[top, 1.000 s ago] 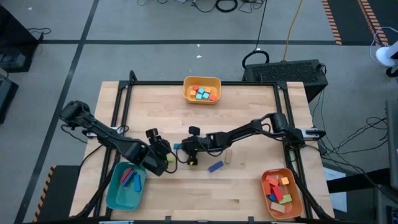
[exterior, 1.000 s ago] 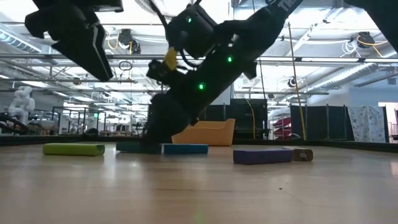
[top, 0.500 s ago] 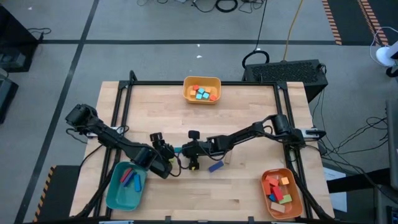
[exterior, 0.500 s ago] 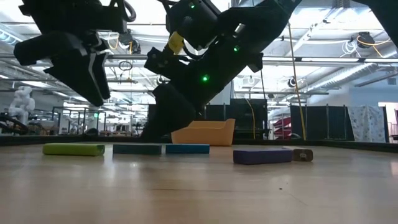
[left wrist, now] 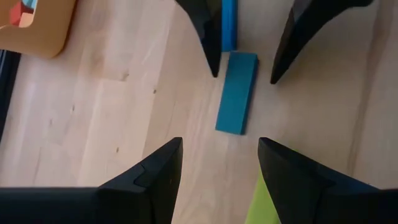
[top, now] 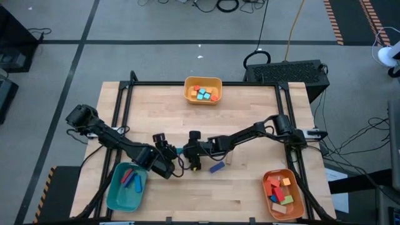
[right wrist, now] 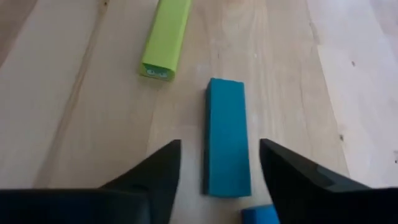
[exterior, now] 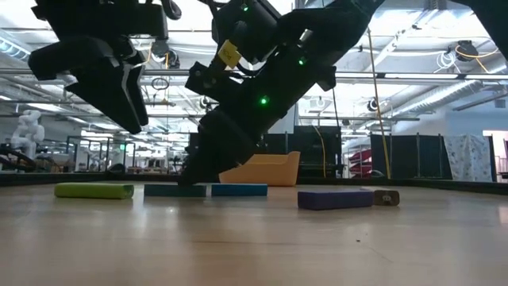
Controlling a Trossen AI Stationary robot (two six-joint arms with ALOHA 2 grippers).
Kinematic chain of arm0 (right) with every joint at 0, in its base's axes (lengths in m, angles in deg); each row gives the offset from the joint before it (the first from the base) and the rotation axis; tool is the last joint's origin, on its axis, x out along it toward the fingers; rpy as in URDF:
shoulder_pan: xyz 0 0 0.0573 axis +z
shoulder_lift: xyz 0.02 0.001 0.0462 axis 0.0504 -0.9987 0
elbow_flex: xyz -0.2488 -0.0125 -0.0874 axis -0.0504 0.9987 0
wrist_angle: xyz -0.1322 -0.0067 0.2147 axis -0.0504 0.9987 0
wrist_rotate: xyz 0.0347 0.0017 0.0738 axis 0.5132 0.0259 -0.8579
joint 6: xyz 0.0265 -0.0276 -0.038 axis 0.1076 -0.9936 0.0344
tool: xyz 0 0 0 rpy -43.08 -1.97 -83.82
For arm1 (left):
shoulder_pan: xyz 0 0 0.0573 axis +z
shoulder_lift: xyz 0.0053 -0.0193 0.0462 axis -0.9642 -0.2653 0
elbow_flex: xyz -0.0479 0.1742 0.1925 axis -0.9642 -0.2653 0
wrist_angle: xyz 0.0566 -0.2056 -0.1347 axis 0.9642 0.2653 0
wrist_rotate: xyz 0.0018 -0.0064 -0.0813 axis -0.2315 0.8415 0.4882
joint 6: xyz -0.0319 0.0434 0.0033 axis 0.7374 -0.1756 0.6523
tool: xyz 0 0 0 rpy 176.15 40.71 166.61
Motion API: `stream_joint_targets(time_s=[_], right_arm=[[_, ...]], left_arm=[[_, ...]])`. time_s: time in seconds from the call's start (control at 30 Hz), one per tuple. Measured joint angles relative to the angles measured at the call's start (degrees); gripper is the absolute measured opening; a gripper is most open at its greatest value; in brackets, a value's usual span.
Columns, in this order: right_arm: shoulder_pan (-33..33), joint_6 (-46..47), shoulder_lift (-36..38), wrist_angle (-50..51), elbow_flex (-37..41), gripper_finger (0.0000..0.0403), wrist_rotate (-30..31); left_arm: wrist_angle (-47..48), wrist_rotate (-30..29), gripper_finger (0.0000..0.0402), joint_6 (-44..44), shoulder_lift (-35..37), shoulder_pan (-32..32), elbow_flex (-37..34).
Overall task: Sort blocks by size
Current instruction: Put the small dark blue rectangle block into the green bin
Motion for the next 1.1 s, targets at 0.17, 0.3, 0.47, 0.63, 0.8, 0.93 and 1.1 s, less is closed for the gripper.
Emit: stream_joint_targets(time_s=[0.17, 0.3, 0.47, 0.63, 0.8, 0.93, 1.1], right_arm=[[-1.90, 1.09, -1.71, 0.19, -0.19, 0.0254, -2.55], [-3.10, 3.44, -2.60, 0.17, -0.29, 0.0249, -6.71], [-3.08, 3.57, -2.72, 1.16, -0.29, 0.0198, -6.70], [-3.00, 3.63, -2.76, 2.22, -0.31, 0.0105, -7.12], [-3.01, 3.58, -2.79, 2.29, -0.29, 0.0076, -6.81], [-2.88, 3.21, -2.88, 1.16, -0.18, 0.0076, -6.31], [-1.60, 2.12, -2.36, 0.54, -0.05, 0.0076, -1.83]], left_arm=[[-0.95, 2.32, 0.0212, 0.07, 0.00, 2.00, 0.00], [-2.95, 9.37, 0.0212, 0.42, -0.42, 4.64, 0.00], [-2.62, 11.42, 0.0233, -0.07, -2.40, 6.81, 0.00], [-2.41, 10.09, 0.0276, -4.52, -3.84, 7.46, -0.02], [-2.51, 9.01, 0.0296, -7.18, -4.65, 7.50, -0.04], [-2.53, 9.03, 0.0297, -8.62, -4.83, 7.39, -0.04], [-2.54, 9.03, 0.0297, -8.98, -4.85, 7.03, -0.04]])
